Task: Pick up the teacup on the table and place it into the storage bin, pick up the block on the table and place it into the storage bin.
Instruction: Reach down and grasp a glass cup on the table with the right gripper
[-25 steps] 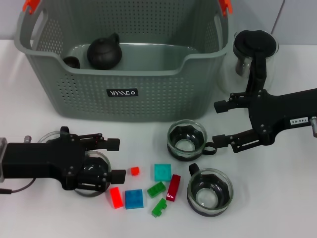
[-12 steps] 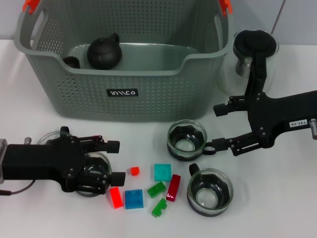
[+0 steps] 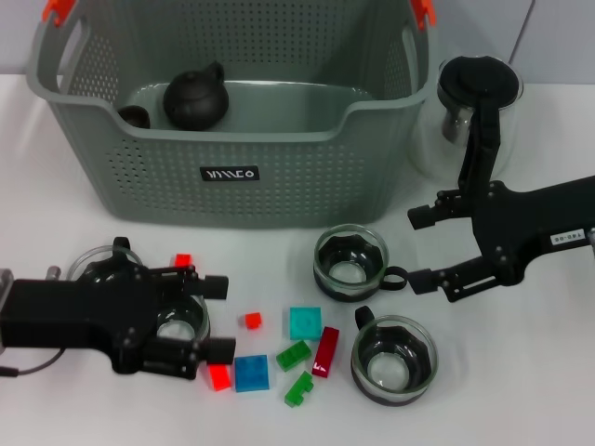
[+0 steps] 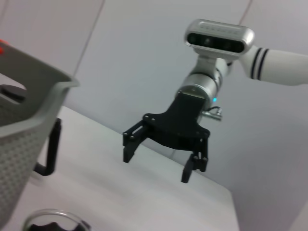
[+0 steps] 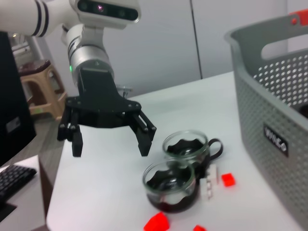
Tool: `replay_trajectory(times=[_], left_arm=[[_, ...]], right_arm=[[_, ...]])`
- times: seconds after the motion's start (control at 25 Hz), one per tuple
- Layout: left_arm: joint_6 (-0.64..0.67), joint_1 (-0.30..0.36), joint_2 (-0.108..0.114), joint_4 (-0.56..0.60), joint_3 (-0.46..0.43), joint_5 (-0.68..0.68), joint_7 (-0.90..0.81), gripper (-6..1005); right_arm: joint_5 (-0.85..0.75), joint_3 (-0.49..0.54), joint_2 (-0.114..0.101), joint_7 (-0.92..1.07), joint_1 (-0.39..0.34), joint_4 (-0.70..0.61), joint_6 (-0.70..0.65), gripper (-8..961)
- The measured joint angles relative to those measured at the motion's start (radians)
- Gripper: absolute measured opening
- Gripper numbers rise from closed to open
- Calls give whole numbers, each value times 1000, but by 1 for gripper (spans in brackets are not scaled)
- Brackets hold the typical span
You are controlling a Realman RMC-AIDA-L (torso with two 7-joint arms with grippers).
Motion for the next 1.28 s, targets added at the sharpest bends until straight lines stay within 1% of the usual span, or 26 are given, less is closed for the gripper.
replay_trajectory(times=[0.16, 0.24, 0.36, 0.44, 0.52, 0.76, 0.92, 1.0, 1.2, 1.28], left_arm=[[44, 3, 3, -4, 6, 27, -5, 904], [56, 4, 6, -2, 9, 39, -11, 904], [54, 10, 7, 2, 9, 47, -15, 904], [52, 16, 4, 4, 4, 48, -15, 904], [52, 16, 2, 4, 2, 48, -15, 904], [48, 16, 0, 4, -3, 42, -16, 904], [37, 16, -1, 13, -8, 42, -18, 904], [33, 17, -2, 17, -15, 41, -18, 904], [30, 18, -1, 17, -16, 41, -18, 904], [26, 19, 0, 17, -17, 41, -17, 904]], right_arm=[[-44, -14, 1, 43, 6, -56, -57, 942], [-73, -38, 5, 83, 13, -97, -92, 942], [-92, -95, 11, 139, 25, -140, -113, 942], [-100, -147, 13, 173, 40, -152, -113, 942], [-117, -187, 20, 196, 62, -154, -110, 942], [-179, -291, 61, 232, 136, -148, -108, 941], [-243, -353, 81, 278, 174, -142, -101, 941], [-264, -370, 87, 298, 185, -138, -96, 941], [-266, -406, 91, 327, 193, -136, -80, 940], [-262, -434, 93, 335, 194, -124, -54, 940]])
